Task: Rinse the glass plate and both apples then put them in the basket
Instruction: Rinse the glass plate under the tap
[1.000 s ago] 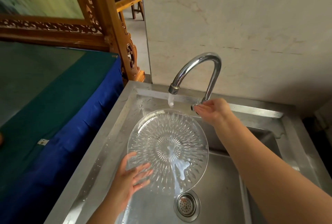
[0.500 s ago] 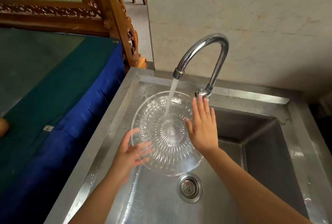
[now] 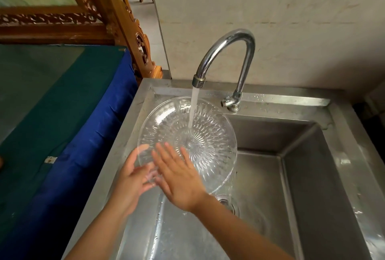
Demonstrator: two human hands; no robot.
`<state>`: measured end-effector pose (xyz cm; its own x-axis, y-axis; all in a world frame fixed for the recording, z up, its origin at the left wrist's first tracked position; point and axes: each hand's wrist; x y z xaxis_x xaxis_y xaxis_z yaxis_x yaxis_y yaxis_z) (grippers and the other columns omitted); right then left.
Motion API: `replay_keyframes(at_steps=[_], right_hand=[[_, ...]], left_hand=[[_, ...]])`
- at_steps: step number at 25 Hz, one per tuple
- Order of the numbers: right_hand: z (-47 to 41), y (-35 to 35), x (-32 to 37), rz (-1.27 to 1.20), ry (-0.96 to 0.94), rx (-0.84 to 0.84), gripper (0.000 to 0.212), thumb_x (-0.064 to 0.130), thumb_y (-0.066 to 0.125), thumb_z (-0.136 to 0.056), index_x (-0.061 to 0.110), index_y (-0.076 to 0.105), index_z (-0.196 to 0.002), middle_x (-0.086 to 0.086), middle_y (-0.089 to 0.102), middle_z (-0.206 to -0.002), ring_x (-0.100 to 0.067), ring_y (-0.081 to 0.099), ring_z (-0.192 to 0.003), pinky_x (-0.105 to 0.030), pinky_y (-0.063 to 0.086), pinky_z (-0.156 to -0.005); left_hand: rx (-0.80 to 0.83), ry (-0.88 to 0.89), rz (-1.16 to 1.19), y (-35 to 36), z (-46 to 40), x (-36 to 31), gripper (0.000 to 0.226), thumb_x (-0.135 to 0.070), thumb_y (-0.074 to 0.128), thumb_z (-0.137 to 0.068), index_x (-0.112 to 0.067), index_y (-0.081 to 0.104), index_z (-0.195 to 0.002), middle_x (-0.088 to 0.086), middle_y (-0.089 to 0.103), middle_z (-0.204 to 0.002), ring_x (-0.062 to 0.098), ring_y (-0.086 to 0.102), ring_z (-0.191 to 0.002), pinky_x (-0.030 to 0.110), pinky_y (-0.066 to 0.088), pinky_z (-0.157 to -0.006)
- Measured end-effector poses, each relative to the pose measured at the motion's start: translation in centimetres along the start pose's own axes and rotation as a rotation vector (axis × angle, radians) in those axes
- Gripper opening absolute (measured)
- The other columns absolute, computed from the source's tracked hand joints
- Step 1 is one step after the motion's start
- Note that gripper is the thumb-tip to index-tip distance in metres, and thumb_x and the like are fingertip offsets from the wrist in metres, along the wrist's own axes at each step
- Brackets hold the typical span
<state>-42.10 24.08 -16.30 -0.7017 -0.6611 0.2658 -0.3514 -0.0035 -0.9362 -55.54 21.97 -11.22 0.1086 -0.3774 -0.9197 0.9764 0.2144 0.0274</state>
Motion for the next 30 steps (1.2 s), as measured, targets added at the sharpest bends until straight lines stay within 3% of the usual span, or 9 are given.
replay_keyframes(at_steps=[2, 6, 12, 16, 19, 22, 24, 27, 30], right_hand=[[2.3, -0.5, -3.8, 0.135, -0.003, 0.092, 0.059, 0.045, 0.015, -0.095, 0.022, -0.001, -0.148, -0.004, 0.006, -0.159, -0.025, 0.004, -0.146, -0.055, 0.009, -0.117], [-0.4, -3.5, -9.9, 0.244, 0.433, 0.114, 0.063, 0.055, -0.006, -0.09, 0.024, -0.027, -0.14, -0.002, -0.028, -0.152, -0.021, -0.025, -0.141, -0.046, -0.017, -0.113], [-2.7, -1.5, -2.3, 0.066, -0.02, 0.153, 0.061, 0.042, 0.009, -0.095, 0.015, -0.012, -0.146, -0.001, -0.013, -0.156, -0.02, -0.012, -0.144, -0.046, -0.001, -0.119], [2.2, -2.2, -5.8, 0.172, -0.161, 0.232, 0.063, 0.045, 0.017, -0.095, 0.018, -0.006, -0.148, -0.003, 0.001, -0.159, -0.022, -0.006, -0.144, -0.052, 0.001, -0.116], [-0.9, -5.0, -9.7, 0.284, 0.238, 0.123, 0.064, 0.05, 0.006, -0.094, 0.019, -0.016, -0.146, -0.004, -0.014, -0.158, -0.023, -0.019, -0.142, -0.047, -0.011, -0.116], [-3.0, -7.0, -11.3, 0.131, 0.418, -0.195, 0.05, 0.043, 0.029, -0.094, 0.023, 0.037, -0.139, -0.003, 0.038, -0.15, -0.019, 0.026, -0.143, -0.045, -0.01, -0.116], [-3.4, -8.7, -13.2, -0.079, 0.726, -0.419, 0.029, 0.041, 0.043, -0.088, 0.025, 0.065, -0.1, 0.002, 0.069, -0.106, -0.022, 0.058, -0.113, -0.049, 0.005, -0.114], [-5.5, -11.6, -16.8, -0.558, 1.165, -0.242, 0.043, 0.055, 0.049, -0.08, 0.02, 0.061, -0.058, 0.005, 0.062, -0.063, -0.023, 0.061, -0.078, -0.051, 0.03, -0.103], [-7.7, -11.7, -18.0, -0.767, 1.155, -0.079, 0.036, 0.045, 0.063, -0.08, 0.012, 0.064, -0.066, -0.002, 0.071, -0.075, -0.009, 0.065, -0.059, -0.036, 0.052, -0.087]], left_hand=[[0.022, -0.019, 0.005, -0.8, 0.4, 0.1, 0.041, -0.005, 0.047, -0.093, -0.041, 0.054, -0.111, 0.001, 0.077, -0.092, 0.023, 0.073, -0.087, 0.029, 0.059, -0.062], [0.15, -0.069, -0.013, -0.3, 0.9, 0.6, 0.041, -0.004, 0.052, -0.09, -0.031, 0.051, -0.121, 0.01, 0.076, -0.098, 0.03, 0.073, -0.089, 0.032, 0.06, -0.065], [0.109, -0.09, 0.043, 1.3, 0.1, 0.4, 0.046, 0.0, 0.044, -0.093, -0.03, 0.046, -0.128, 0.013, 0.07, -0.107, 0.03, 0.069, -0.094, 0.036, 0.057, -0.067], [0.136, -0.071, 0.027, -0.3, -0.5, -0.1, 0.042, -0.003, 0.047, -0.092, -0.032, 0.051, -0.123, 0.01, 0.076, -0.1, 0.03, 0.071, -0.093, 0.037, 0.059, -0.07], [0.193, -0.091, 0.005, 0.7, 0.0, 0.9, 0.041, -0.004, 0.046, -0.093, -0.033, 0.05, -0.122, 0.009, 0.075, -0.101, 0.031, 0.072, -0.091, 0.033, 0.06, -0.067], [0.169, -0.09, 0.066, 0.9, -0.2, 1.4, 0.041, -0.002, 0.044, -0.093, -0.032, 0.05, -0.121, 0.01, 0.075, -0.103, 0.031, 0.071, -0.093, 0.033, 0.06, -0.067], [0.15, -0.098, 0.096, 0.4, -0.9, 1.4, 0.043, -0.001, 0.043, -0.093, -0.034, 0.051, -0.12, 0.009, 0.075, -0.104, 0.03, 0.071, -0.095, 0.034, 0.06, -0.069], [0.153, -0.136, 0.143, -0.1, -1.7, 1.7, 0.046, 0.001, 0.043, -0.092, -0.033, 0.05, -0.122, 0.009, 0.074, -0.105, 0.032, 0.07, -0.096, 0.038, 0.06, -0.072], [0.189, -0.181, 0.177, 0.1, -2.1, 2.6, 0.047, 0.001, 0.047, -0.089, -0.028, 0.046, -0.127, 0.012, 0.073, -0.107, 0.034, 0.069, -0.099, 0.043, 0.059, -0.076]])
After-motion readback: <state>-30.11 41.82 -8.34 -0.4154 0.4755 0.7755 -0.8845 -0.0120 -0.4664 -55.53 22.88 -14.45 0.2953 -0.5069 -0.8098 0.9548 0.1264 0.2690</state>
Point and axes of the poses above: each hand's wrist, its own z-axis away from the middle knuckle, its own y-axis out of the palm, x = y × z
